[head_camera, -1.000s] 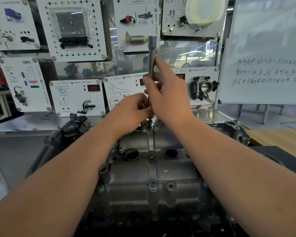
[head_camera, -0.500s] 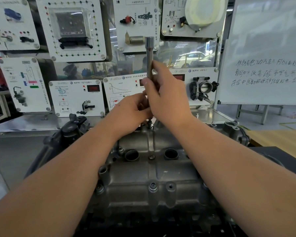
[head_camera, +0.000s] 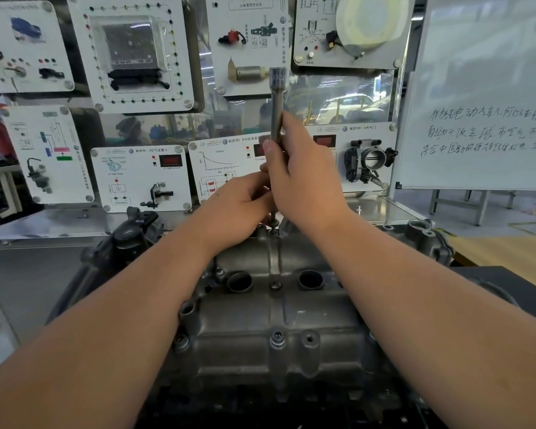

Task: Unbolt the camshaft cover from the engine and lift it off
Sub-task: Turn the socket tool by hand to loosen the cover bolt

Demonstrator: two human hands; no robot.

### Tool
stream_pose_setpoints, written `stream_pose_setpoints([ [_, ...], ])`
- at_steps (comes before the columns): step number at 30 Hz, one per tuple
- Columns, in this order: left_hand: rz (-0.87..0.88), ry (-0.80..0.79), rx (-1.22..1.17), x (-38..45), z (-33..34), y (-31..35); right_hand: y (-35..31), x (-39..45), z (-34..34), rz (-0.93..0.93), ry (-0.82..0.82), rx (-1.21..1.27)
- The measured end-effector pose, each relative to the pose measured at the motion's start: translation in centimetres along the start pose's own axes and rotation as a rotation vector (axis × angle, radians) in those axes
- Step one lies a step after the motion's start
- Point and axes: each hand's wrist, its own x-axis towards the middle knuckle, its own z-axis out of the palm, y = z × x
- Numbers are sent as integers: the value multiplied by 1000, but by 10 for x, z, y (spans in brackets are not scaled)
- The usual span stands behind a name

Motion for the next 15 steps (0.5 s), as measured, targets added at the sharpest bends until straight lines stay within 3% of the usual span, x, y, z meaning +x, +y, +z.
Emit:
stream_pose_setpoints([
  [7, -25, 3, 23, 2, -2, 0, -1, -3, -1, -45, 68, 25],
  [15, -3, -7, 9, -1, 0, 3, 0, -2, 0, 1, 25, 20],
])
